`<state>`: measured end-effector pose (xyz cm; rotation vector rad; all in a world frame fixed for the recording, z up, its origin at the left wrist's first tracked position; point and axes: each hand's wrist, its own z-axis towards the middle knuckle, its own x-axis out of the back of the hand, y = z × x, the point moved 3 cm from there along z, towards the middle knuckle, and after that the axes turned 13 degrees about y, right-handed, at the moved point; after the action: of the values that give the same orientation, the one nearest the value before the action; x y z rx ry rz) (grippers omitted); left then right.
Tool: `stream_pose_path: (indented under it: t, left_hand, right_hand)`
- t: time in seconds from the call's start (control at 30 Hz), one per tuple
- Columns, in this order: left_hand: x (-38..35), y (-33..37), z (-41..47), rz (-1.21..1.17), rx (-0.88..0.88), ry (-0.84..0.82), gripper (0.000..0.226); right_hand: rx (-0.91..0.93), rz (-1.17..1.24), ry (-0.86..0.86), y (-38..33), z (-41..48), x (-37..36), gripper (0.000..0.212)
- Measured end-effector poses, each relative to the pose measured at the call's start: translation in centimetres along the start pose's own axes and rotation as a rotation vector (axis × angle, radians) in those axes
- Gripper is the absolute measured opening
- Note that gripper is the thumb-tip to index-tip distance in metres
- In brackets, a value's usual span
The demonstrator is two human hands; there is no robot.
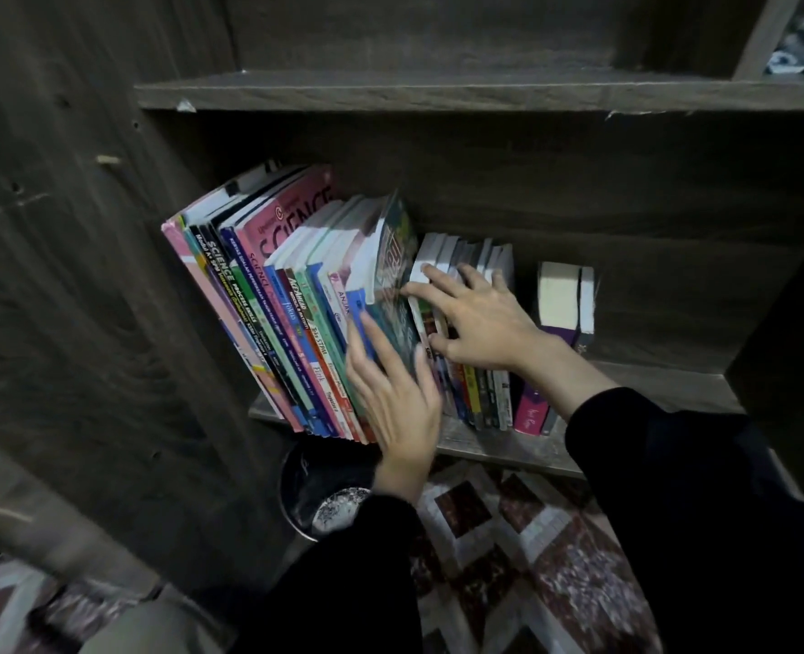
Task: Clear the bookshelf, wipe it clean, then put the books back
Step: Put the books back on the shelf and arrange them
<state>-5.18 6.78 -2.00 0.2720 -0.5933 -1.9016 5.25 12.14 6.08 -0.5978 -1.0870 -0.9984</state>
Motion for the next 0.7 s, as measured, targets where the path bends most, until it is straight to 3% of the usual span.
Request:
stream_pose_path:
  t: [0.17, 0.4, 0.57, 0.63, 0.7]
  left_hand:
    - [1.0, -1.4, -10.2, -0.085, 0.236, -0.242, 0.096]
    - [-5.6, -2.2, -9.1, 0.109, 0.420, -0.181, 0.112]
    - [-3.4, -2.6, -10.2, 0.122, 0.316, -0.287, 0.092]
    - [-1.7, -2.7, -10.5, 0.048, 0.326, -0.399, 0.078]
    - [-0.4, -3.4, -10.1, 0.065, 0.313, -0.394, 0.065]
  right_hand:
    - [-0.006, 0.023, 0.018, -0.1, 0.1, -0.2, 0.062]
    - [-0.020, 0.065, 0.028, -0.2, 0.4, -0.4, 0.069]
    - [-0.123, 0.256, 0.045, -0.4, 0.7, -0.2, 0.082]
    - [-0.138, 0.391, 0.182, -0.7, 1.0, 1.0, 0.082]
    - [-0.089, 0.489, 0.329, -1.4, 1.4, 2.7, 0.072]
